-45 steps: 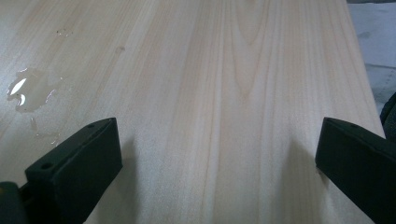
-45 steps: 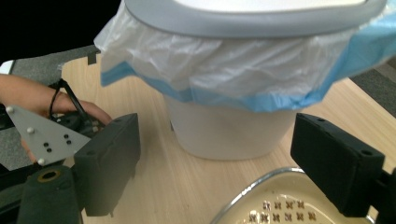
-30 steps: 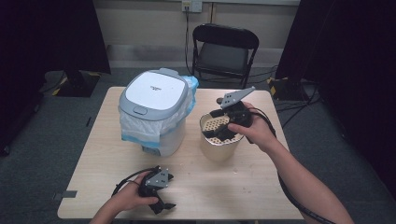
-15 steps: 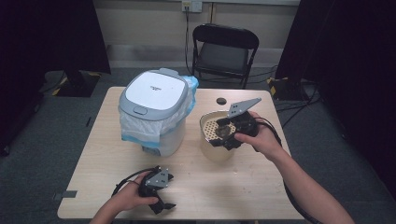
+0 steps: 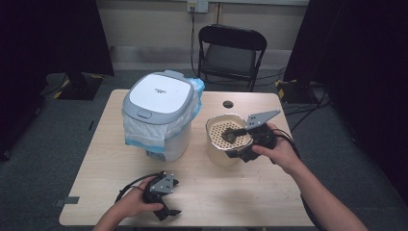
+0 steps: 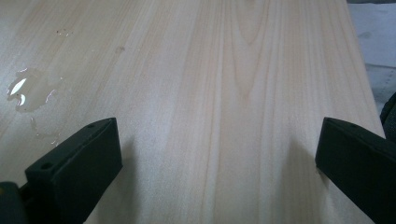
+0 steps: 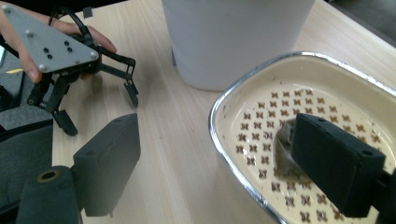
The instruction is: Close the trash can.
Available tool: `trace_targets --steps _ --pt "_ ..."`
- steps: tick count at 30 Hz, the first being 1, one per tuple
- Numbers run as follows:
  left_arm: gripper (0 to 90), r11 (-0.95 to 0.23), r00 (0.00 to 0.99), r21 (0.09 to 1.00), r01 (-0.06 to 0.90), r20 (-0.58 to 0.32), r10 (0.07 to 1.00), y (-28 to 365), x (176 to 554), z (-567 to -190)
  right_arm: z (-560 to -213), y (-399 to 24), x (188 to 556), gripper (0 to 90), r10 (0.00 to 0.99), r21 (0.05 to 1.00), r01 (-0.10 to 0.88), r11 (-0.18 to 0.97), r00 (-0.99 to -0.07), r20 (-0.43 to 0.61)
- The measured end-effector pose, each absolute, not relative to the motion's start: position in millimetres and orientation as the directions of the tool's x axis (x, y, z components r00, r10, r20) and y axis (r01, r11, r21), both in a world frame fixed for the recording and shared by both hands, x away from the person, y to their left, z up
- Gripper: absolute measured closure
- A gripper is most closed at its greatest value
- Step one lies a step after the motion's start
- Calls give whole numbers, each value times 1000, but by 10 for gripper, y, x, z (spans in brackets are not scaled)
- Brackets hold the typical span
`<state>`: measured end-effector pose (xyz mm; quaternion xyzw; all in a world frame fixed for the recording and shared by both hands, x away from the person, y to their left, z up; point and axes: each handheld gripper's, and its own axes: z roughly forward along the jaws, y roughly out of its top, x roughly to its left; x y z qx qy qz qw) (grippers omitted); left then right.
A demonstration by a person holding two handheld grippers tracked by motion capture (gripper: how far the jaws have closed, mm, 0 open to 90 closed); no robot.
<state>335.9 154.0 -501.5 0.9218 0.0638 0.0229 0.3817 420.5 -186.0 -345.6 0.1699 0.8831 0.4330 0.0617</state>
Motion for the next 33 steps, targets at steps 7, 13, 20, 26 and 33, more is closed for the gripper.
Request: trace_targets --steps 7,13,20,26,33 --pt "0 -700 991 707 100 -6 135 1540 3359 -5015 -3519 -1960 4158 156 360 786 256 563 -932 46" --pt "0 -700 991 707 101 -7 135 1540 3359 -5015 -3578 -2038 4118 156 370 782 268 563 -928 51" --pt "0 -700 991 707 100 -6 135 1540 3359 -5015 -3687 -2124 4072 155 374 787 276 552 -925 63" --pt "0 -701 991 706 99 -6 134 1540 3360 -5015 -3797 -2211 4031 155 382 784 289 549 -921 72" --pt "0 -700 991 707 100 -6 135 1540 3359 -5015 -3921 -2299 3997 155 397 779 306 548 -914 80"
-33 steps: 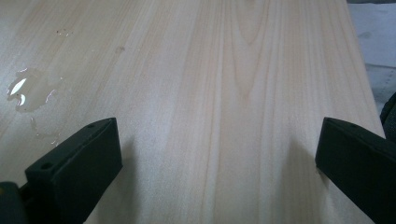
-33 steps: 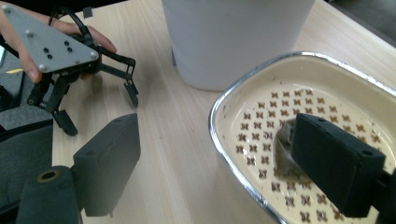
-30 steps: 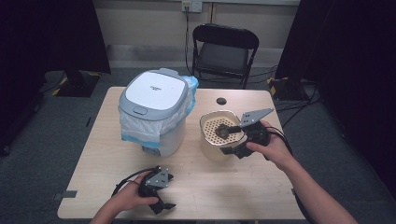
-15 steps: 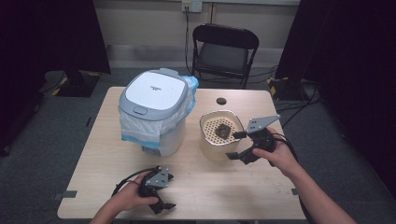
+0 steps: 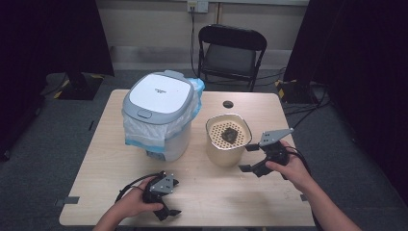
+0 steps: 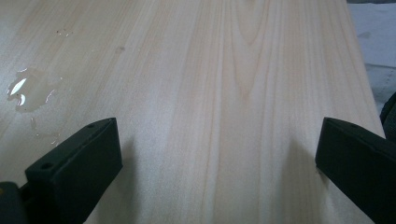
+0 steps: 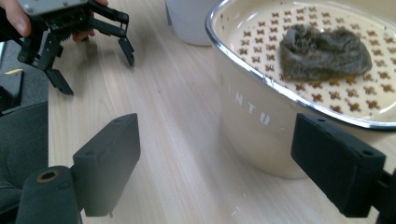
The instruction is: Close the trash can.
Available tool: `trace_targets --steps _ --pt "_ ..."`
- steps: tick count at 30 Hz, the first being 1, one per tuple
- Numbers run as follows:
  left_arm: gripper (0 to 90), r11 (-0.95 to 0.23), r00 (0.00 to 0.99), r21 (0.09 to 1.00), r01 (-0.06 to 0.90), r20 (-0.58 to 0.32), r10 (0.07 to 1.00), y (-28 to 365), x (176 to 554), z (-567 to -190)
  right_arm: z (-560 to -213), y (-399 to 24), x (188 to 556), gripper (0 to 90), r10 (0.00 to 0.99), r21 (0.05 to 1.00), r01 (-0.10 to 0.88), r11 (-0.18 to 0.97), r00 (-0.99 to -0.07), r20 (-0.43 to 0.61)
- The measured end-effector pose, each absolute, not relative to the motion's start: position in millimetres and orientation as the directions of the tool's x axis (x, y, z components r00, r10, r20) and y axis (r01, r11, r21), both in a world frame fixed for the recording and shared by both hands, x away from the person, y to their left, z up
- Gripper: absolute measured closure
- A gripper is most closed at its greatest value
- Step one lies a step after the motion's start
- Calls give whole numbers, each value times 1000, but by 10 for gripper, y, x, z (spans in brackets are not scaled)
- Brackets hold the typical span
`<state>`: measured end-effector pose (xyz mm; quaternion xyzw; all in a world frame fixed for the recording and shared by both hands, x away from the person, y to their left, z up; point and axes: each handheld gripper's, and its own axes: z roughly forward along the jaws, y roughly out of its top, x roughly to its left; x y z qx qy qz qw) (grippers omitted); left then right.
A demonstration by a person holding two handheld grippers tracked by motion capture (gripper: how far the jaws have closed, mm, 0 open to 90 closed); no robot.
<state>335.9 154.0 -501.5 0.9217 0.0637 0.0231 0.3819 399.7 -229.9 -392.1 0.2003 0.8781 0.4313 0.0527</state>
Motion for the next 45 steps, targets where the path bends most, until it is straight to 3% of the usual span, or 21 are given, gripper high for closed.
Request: trace_targets --steps 45 --pt "0 -700 991 707 100 -6 135 1540 3359 -5015 -4462 -2532 3878 155 444 744 370 557 -889 110"
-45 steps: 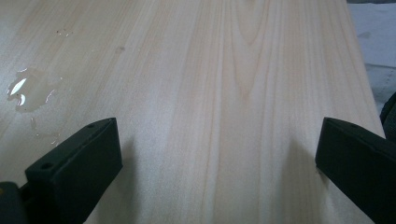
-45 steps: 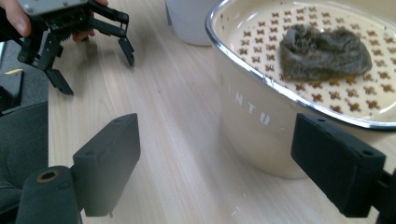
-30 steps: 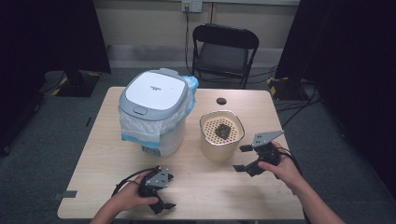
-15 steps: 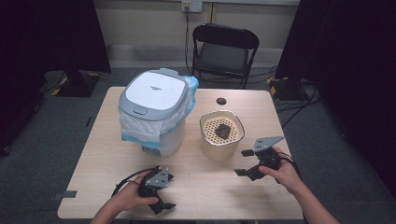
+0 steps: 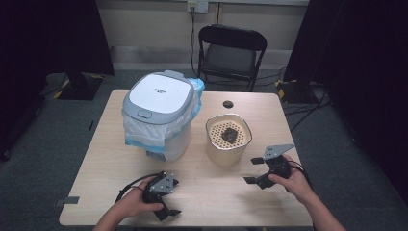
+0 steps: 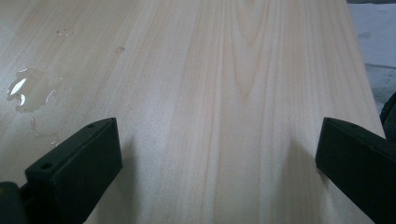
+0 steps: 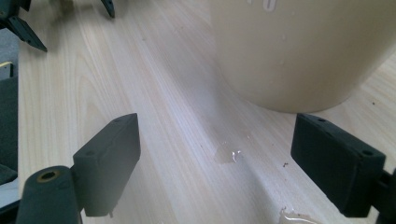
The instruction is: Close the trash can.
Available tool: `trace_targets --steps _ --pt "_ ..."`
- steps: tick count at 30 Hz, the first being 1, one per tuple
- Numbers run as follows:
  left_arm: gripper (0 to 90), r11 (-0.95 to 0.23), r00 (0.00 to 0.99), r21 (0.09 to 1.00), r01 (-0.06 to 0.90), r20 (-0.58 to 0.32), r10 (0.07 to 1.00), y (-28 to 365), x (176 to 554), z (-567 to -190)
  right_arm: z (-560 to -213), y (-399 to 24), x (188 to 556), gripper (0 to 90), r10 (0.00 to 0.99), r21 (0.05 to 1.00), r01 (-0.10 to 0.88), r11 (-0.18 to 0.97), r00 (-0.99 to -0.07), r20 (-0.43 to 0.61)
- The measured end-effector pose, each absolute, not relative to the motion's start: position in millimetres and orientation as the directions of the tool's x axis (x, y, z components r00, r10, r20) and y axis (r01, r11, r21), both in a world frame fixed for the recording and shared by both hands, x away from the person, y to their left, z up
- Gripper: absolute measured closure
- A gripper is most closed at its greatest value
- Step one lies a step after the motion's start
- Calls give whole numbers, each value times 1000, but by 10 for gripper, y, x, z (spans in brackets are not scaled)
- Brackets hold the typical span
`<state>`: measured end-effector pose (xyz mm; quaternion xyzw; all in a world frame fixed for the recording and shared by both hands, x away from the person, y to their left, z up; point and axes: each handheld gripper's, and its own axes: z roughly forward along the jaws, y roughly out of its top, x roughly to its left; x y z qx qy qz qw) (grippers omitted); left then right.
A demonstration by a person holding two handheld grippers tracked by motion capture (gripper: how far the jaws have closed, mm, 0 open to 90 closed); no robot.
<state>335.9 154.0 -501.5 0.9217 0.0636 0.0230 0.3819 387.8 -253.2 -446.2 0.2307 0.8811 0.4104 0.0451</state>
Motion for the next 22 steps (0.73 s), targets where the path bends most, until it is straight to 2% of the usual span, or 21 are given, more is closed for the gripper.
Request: trace_targets --steps 22 --pt "0 -700 991 707 99 -6 135 1540 3359 -5015 -4636 -2562 3836 154 454 733 385 561 -883 116"
